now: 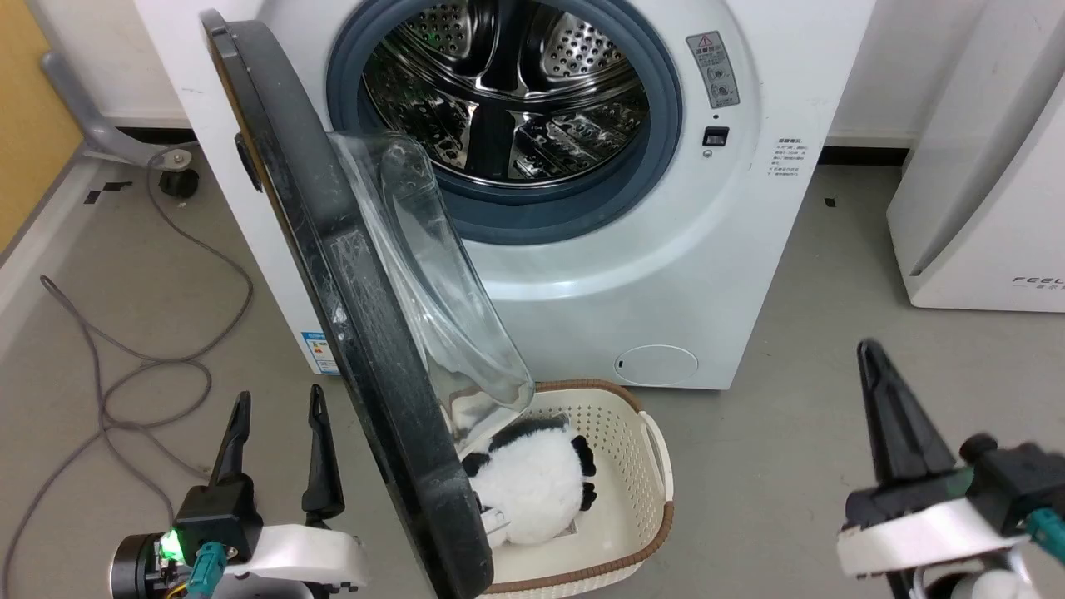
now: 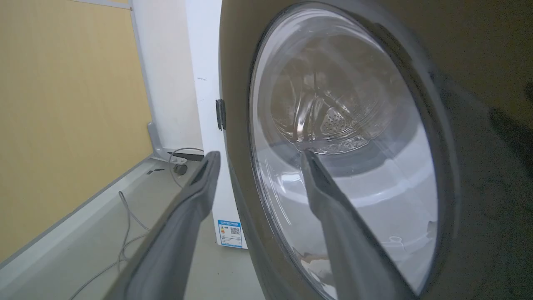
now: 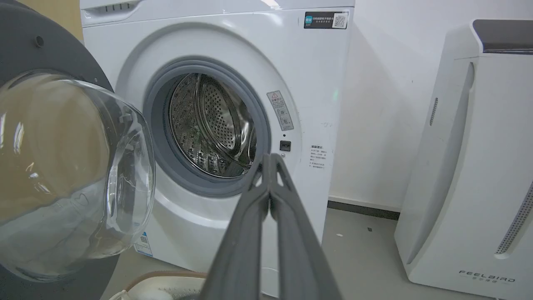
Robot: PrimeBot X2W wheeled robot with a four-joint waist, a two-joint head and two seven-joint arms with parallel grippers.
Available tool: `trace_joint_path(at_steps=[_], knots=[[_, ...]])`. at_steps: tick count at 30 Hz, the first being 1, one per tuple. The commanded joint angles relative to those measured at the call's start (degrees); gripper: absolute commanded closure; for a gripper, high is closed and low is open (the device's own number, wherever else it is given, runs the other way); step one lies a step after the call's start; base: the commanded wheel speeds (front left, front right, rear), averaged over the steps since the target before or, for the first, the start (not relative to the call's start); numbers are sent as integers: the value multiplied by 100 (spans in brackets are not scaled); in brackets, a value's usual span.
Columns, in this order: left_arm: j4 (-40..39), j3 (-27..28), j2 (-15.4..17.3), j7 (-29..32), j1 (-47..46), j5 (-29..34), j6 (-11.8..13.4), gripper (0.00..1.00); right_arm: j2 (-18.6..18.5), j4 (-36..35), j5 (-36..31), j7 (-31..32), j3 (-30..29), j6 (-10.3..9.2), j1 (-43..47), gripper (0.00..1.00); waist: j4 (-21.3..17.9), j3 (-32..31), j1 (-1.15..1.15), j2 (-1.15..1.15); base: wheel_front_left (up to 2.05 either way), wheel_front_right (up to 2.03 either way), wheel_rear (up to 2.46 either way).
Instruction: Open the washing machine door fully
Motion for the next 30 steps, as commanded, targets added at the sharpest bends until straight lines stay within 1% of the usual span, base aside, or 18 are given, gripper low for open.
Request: trace_joint_path(at_steps=[1,4,5,6,7,16,17,18,19,25,30], knots=[[-16,8,5,-30,29,16,-12,0,74,30,-36,-24,-26,5,151,100,-1,6,0,0,0,0,0],[-6,12,5,-30,30,13,-7,0,168,166,-127,-24,-47,5,338,100,-10,12,0,0,0,0,0],[-3,13,5,-30,32,10,-6,0,197,204,-113,-24,-79,5,378,73,-12,12,0,0,0,0,0],[1,12,5,-30,34,7,-5,0,220,260,-114,-24,-123,5,424,23,-12,10,0,0,0,0,0],[5,13,5,-30,36,4,-3,0,239,307,-124,-24,-159,5,457,0,-13,6,0,0,0,0,0],[-17,54,5,-30,21,-11,35,0,283,456,-229,-25,-271,5,561,0,-18,-11,0,0,0,0,0],[-58,83,5,-30,8,6,47,26,284,458,-224,-25,-270,5,566,0,-21,-17,0,0,0,0,0],[-111,117,5,-30,-2,33,60,67,284,463,-219,-25,-266,5,573,0,-26,-26,0,0,0,0,0],[-158,148,5,-30,-7,52,66,100,284,468,-223,-25,-265,5,580,0,-29,-33,0,0,0,0,0],[-726,377,13,-30,-203,179,90,100,285,472,-272,-25,-261,5,605,0,-32,-60,0,0,0,0,0],[-1443,523,12,-30,-472,63,-11,100,285,452,-266,-25,-263,5,623,0,-38,-96,0,0,0,0,0]])
